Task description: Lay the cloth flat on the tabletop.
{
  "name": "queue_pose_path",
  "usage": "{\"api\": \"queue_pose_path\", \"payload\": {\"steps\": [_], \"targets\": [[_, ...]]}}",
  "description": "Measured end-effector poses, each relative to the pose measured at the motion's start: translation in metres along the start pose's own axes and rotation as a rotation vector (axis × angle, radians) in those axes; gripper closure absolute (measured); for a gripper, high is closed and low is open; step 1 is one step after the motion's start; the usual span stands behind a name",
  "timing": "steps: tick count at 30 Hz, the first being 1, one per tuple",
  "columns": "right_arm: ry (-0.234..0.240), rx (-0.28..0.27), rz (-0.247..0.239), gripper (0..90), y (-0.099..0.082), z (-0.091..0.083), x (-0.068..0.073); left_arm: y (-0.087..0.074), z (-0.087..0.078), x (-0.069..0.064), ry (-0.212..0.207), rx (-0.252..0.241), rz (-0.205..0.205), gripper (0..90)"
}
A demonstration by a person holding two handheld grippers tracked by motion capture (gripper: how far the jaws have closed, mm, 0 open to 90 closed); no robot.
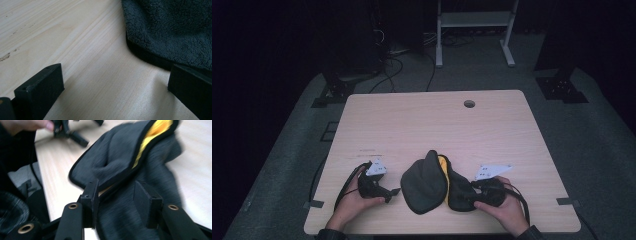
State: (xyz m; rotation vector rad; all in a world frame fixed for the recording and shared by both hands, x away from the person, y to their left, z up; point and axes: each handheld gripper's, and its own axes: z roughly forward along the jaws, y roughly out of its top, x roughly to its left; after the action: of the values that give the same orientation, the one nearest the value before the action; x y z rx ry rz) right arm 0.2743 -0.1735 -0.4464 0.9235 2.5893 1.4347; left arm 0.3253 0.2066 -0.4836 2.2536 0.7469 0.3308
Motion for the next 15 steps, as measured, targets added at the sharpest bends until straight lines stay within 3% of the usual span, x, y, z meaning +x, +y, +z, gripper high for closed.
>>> {"api": "queue_pose_path", "payload": {"steps": [6, 10, 11, 13, 15], "targets": [[0.025, 0.092, -0.034, 54.8, -0.01, 0.022, 0.015, 0.0, 0.0, 0.0, 0.0, -0.001, 0.002, 0.0], [0.017, 0.122, -0.053, 56.4, -0.012, 0.033, 0.017, 0.0, 0.0, 0.0, 0.0, 0.0, 0.001, 0.0], [0.011, 0.128, -0.053, 60.3, -0.013, 0.035, 0.017, 0.0, 0.0, 0.0, -0.001, -0.001, -0.002, 0.0], [0.007, 0.139, -0.036, 80.0, -0.013, 0.039, 0.015, 0.0, 0.0, 0.0, 0.0, 0.0, 0.001, 0.0], [0.006, 0.131, -0.029, 82.9, -0.012, 0.038, 0.014, 0.0, 0.0, 0.0, 0.0, 0.0, 0.002, 0.0]]}}
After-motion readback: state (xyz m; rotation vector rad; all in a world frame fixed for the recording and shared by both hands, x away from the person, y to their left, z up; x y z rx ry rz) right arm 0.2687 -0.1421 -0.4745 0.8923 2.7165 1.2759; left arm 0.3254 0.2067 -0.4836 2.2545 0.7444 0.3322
